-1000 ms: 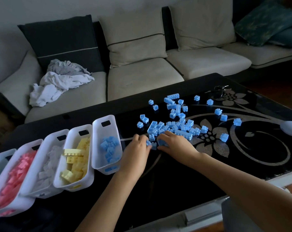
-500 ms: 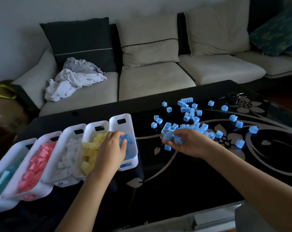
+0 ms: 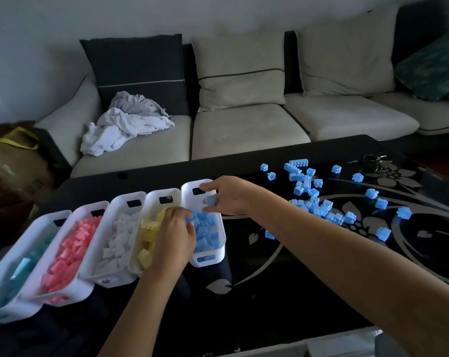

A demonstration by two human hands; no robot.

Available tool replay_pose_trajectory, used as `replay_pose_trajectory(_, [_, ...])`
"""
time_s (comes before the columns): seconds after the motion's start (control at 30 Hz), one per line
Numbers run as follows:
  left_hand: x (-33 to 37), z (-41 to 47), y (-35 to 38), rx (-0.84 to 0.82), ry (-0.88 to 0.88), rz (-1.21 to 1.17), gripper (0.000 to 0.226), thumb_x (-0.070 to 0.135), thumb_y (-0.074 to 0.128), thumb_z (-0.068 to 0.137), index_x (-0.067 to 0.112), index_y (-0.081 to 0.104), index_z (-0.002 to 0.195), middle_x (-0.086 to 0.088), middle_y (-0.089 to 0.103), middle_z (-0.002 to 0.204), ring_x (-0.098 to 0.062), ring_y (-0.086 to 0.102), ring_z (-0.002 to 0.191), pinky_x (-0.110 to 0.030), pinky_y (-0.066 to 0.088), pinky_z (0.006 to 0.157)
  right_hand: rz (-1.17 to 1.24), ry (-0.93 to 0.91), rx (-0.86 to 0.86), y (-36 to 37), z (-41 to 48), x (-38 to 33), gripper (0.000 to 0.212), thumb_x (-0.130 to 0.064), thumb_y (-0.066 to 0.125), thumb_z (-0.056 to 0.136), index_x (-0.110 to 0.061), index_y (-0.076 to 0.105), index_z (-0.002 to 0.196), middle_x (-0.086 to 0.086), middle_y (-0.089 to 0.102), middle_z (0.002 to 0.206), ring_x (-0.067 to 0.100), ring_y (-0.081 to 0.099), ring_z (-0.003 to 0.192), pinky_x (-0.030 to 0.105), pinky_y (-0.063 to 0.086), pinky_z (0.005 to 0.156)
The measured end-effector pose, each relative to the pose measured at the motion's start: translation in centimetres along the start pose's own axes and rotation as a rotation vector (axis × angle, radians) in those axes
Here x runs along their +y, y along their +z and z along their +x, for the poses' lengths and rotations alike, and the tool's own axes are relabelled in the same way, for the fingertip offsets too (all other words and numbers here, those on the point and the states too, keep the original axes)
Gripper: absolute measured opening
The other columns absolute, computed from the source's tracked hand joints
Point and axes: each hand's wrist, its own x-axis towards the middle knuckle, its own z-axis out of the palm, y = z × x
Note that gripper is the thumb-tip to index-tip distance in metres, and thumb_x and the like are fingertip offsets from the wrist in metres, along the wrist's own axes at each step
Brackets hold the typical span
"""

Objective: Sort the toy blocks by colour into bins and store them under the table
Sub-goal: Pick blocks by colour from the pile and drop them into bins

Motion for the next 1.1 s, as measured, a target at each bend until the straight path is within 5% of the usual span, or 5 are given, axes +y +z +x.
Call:
replay_pose_trajectory(0.27, [0.8, -0.2, -0.3, 0.035, 0.12, -0.043, 0.018, 0.004, 0.058, 0.088, 0.009, 0.063, 0.104, -0.002, 0.057, 0.113, -0.017, 0.057, 0.104, -0.014, 0.036, 0.077, -0.387, -0.153, -0.236, -4.3, -1.7, -1.1, 0.048, -0.013, 0.056, 0.088, -0.002, 0.047, 0.134, 0.02, 0.047, 0.138, 0.034, 0.046, 0.128, 0.038, 0.042, 0.105])
replay_pose_trajectory(0.43, [4.0, -1.5, 0.2, 0.006, 0.352, -0.186, 0.017, 0.004, 0.06, 0.085, 0.013, 0.063, 0.099, 0.007, 0.055, 0.105, -0.001, 0.051, 0.099, 0.003, 0.03, 0.085, -0.534, -0.28, -0.218, -12.5, -3.6, -2.6, 0.022, -0.004, 0.047, 0.096, -0.005, 0.06, 0.114, 0.017, 0.063, 0.114, 0.02, 0.066, 0.096, 0.028, 0.054, 0.089])
replay_pose_trajectory(0.67, [7.9, -3.9, 6.0, -0.344, 0.4, -0.141, 0.039, 0.027, 0.056, 0.092, 0.019, 0.047, 0.129, 0.008, 0.042, 0.131, -0.007, 0.046, 0.12, -0.014, 0.036, 0.094, -1.423, -0.284, 0.254, -21.0, -6.6, -0.9, 0.032, -0.034, 0.072, 0.08, -0.02, 0.059, 0.106, -0.001, 0.062, 0.102, 0.011, 0.058, 0.079, 0.018, 0.044, 0.065])
replay_pose_trajectory(0.87, [9.0, -2.2, 10.9, -0.354, 0.234, 0.14, 0.077, 0.054, 0.049, 0.09, 0.011, 0.02, 0.146, -0.007, 0.027, 0.147, -0.023, 0.036, 0.131, -0.033, 0.038, 0.1, -1.603, -0.247, 0.52, -22.2, -7.1, 2.5, 0.066, -0.052, 0.072, 0.073, -0.017, 0.043, 0.121, 0.003, 0.04, 0.111, 0.019, 0.052, 0.09, 0.031, 0.049, 0.071])
replay_pose_trajectory(1.1, [8.9, -0.9, 12.8, -0.2, 0.335, 0.047, 0.036, 0.038, 0.056, 0.092, 0.009, 0.051, 0.113, -0.006, 0.06, 0.105, -0.018, 0.061, 0.085, -0.02, 0.039, 0.06, -1.652, -0.434, 0.628, -22.1, -6.0, 4.4, 0.06, -0.052, 0.062, 0.083, -0.015, 0.037, 0.123, 0.008, 0.04, 0.114, 0.025, 0.056, 0.094, 0.032, 0.051, 0.065])
